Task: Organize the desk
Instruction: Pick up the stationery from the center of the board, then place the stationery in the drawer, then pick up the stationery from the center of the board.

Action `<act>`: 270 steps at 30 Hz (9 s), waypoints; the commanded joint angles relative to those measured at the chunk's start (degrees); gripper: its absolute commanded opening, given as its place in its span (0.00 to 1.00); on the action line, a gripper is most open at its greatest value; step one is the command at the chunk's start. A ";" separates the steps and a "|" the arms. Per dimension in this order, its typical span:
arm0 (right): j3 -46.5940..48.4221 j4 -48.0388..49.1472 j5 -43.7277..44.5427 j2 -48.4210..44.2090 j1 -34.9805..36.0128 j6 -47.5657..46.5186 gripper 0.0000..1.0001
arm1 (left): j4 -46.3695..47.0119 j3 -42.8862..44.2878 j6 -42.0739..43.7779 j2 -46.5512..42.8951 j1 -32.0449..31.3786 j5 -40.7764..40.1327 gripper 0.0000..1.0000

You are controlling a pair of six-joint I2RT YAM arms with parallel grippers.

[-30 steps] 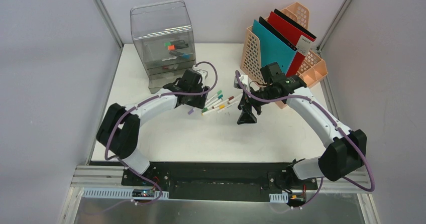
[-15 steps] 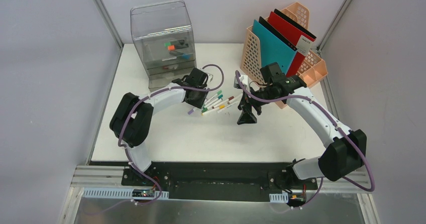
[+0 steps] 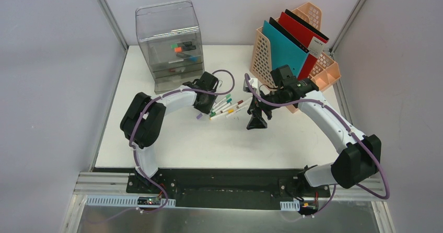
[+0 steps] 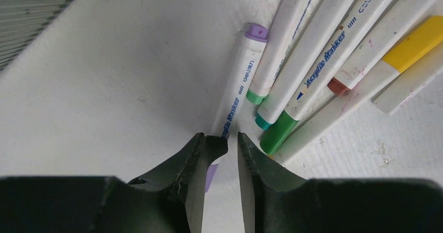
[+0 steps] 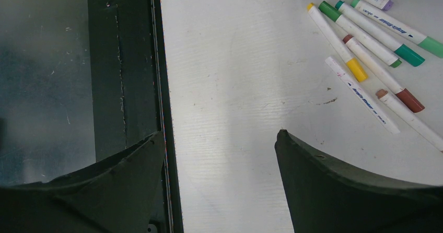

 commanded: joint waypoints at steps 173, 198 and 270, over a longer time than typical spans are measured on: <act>-0.15 0.53 -2.72 -2.98 -0.63 -5.90 0.97 | 15.58 -12.12 -7.33 -36.37 5.77 18.16 0.97; 11.83 -5.02 10.93 17.72 -0.46 -47.32 0.99 | 5.26 -19.11 3.09 -58.00 7.35 10.77 0.99; 22.27 -3.99 17.85 35.31 0.05 -36.06 0.60 | 4.91 -18.96 3.07 -58.97 8.06 11.48 0.99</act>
